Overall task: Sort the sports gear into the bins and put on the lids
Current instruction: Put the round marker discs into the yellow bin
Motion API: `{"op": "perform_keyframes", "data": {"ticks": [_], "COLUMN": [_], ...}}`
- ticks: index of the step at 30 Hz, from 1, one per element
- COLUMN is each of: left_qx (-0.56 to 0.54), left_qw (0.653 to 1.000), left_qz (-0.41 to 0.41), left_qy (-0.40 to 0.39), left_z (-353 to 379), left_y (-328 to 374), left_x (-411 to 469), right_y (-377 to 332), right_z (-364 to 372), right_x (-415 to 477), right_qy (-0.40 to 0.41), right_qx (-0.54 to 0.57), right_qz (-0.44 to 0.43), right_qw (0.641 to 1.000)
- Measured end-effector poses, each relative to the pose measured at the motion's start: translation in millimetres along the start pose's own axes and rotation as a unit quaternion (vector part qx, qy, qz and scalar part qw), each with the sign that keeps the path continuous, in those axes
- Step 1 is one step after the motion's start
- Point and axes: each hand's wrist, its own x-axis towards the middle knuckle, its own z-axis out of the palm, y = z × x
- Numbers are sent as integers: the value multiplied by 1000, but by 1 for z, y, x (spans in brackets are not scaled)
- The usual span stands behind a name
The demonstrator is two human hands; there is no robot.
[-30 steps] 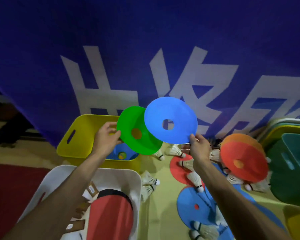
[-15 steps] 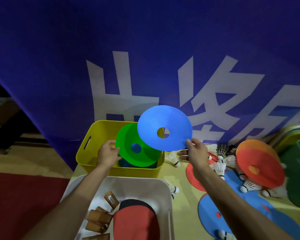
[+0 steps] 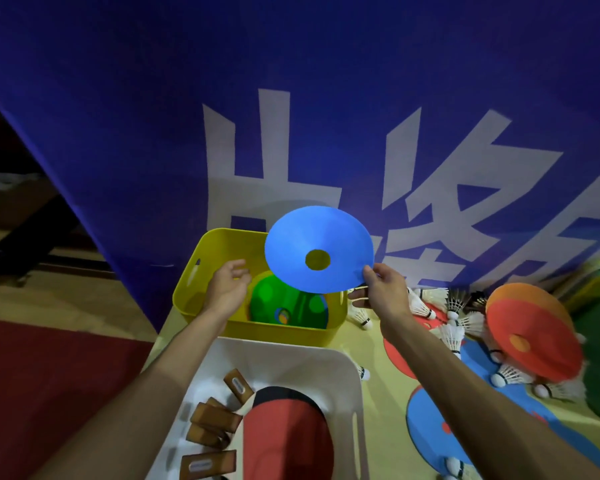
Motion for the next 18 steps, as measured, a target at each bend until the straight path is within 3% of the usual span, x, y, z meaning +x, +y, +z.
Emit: {"op": "perform_keyframes", "data": {"ticks": [8, 18], "left_qx": [-36, -27], "left_qw": [997, 996], "left_qz": [47, 81], "left_qy": [42, -31], "left_z": [-11, 48], "left_y": [18, 47], "left_x": [-20, -48], "right_y": [12, 20], "right_z": [18, -48], "right_x": [3, 9], "right_qy": [-50, -38], "right_qx": [-85, -80], "right_qz": [46, 79], "right_qw": [994, 993]}}
